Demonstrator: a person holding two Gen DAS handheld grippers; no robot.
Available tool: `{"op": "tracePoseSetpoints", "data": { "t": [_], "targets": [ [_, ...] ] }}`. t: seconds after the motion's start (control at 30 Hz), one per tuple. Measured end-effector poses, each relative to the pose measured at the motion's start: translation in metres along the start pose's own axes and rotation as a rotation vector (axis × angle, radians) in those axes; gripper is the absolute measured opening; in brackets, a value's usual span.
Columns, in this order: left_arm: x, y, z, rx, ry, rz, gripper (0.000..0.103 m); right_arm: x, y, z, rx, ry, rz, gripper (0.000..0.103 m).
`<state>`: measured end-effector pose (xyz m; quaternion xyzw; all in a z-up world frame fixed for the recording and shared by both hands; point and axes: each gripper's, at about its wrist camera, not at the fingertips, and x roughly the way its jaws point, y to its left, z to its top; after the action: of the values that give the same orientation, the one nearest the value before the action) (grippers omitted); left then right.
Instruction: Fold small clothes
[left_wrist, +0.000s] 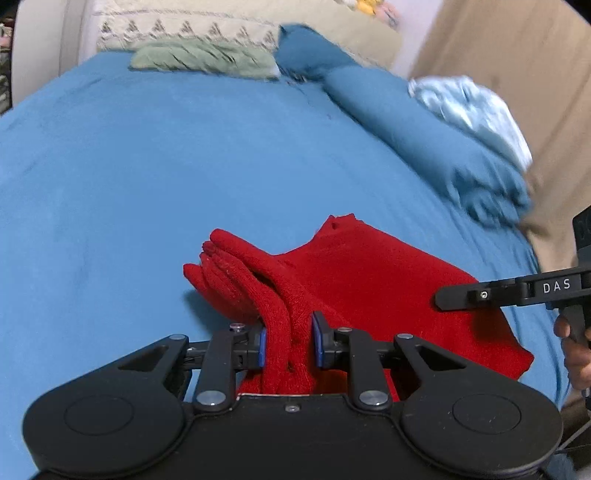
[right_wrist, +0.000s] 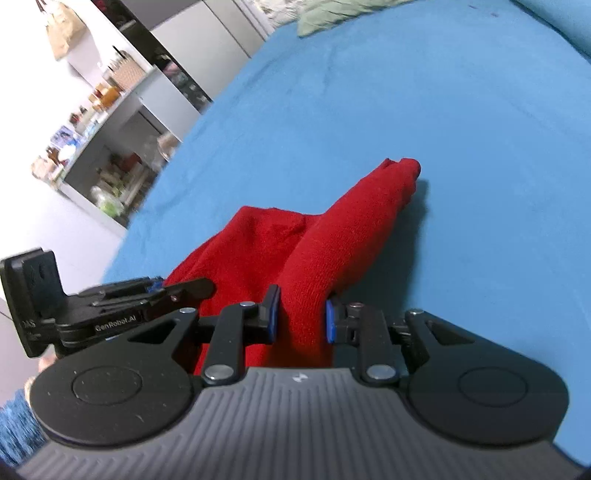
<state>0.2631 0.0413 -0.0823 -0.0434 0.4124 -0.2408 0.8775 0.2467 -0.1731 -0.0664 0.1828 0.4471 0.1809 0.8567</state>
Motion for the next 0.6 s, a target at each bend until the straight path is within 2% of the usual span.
{"op": "tracePoseSetpoints", "data": {
  "t": [0.13, 0.2, 0.3, 0.4, 0.47, 0.5, 0.53, 0.57, 0.6],
  "targets": [
    [0.022, -0.026, -0.053, 0.025, 0.043, 0.092, 0.025, -0.001, -0.040, -0.068, 0.060, 0.017, -0.083, 0.039],
    [0.025, -0.029, -0.067, 0.042, 0.021, 0.131, 0.025, 0.004, -0.056, -0.093, 0.102, -0.006, -0.093, 0.040],
    [0.025, -0.025, -0.070, 0.009, -0.003, 0.140, 0.027, 0.003, -0.066, -0.108, 0.175, -0.070, -0.059, 0.041],
    [0.024, -0.027, -0.072, -0.011, -0.003, 0.154, 0.032, 0.005, -0.057, -0.107, 0.141, -0.082, -0.087, 0.043],
    [0.021, -0.033, -0.065, -0.011, -0.016, 0.173, 0.038, 0.002, -0.050, -0.104, 0.105, -0.082, -0.103, 0.058],
    [0.018, -0.036, -0.065, -0.009, -0.033, 0.187, 0.048, -0.001, -0.045, -0.103, 0.090, -0.087, -0.115, 0.066],
    [0.012, -0.037, -0.066, -0.006, -0.053, 0.206, 0.056, -0.002, -0.039, -0.101, 0.076, -0.094, -0.116, 0.081],
    [0.006, -0.034, -0.068, -0.005, -0.075, 0.225, 0.074, -0.008, -0.040, -0.101, 0.059, -0.113, -0.116, 0.092],
    [0.003, -0.032, -0.068, -0.005, -0.099, 0.249, 0.082, -0.013, -0.036, -0.101, 0.042, -0.141, -0.129, 0.095]
  ]
}}
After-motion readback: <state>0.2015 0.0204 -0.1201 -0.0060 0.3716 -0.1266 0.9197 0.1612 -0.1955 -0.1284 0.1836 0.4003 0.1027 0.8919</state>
